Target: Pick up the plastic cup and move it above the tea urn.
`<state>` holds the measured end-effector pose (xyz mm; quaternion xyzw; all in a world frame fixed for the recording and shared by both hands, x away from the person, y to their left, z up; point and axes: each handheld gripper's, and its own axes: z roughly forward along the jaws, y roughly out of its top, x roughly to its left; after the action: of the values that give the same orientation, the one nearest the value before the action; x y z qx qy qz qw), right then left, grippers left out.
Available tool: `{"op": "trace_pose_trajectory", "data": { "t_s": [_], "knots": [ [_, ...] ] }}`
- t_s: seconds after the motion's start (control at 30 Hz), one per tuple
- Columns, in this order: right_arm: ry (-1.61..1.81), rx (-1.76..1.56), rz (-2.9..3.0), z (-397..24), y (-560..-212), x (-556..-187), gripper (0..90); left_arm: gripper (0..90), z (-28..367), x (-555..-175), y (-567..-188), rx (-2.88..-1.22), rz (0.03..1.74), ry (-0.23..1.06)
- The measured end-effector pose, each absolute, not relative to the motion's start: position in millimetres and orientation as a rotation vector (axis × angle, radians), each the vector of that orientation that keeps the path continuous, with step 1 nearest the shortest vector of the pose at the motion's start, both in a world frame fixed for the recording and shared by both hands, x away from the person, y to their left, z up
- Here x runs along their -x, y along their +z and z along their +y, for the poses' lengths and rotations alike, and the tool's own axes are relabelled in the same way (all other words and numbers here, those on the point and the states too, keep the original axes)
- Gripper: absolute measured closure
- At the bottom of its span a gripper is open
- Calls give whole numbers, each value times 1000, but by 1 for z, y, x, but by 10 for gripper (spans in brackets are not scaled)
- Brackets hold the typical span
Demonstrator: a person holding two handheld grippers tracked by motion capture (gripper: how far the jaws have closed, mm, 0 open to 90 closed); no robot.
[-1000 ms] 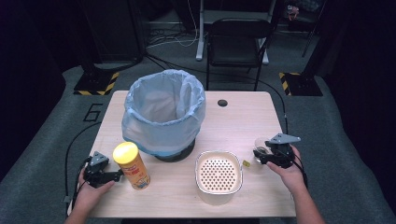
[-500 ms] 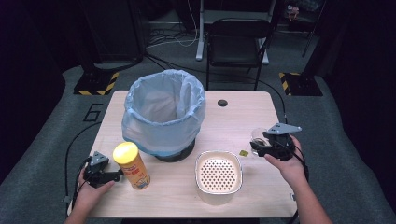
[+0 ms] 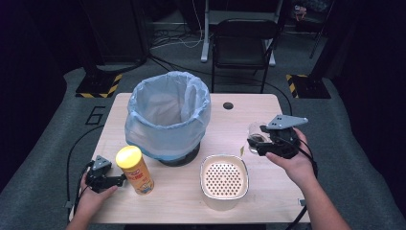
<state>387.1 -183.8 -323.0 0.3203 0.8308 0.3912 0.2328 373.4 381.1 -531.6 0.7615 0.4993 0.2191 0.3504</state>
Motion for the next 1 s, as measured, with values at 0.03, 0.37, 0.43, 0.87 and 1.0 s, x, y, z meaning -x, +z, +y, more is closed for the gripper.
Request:
{"op": "trace_pose_trajectory", "data": {
  "t_s": [0.03,0.37,0.43,0.87,1.0],
  "knots": [
    [1078,-860,2294,-181,-320,-386,346,143,381,-373,-532,-1970,1294,567],
    [1145,-667,2357,-154,-322,-383,351,142,381,-373,-532,-1972,1294,567],
    [1150,-623,2372,-150,-328,-385,352,143,381,-373,-532,-1971,1294,567],
    [1254,-435,2380,-137,-346,-401,360,143,381,-373,-532,-1972,1294,568],
    [1265,-391,2392,-134,-350,-407,361,143,381,-373,-532,-1972,1294,568]
  ]
}}
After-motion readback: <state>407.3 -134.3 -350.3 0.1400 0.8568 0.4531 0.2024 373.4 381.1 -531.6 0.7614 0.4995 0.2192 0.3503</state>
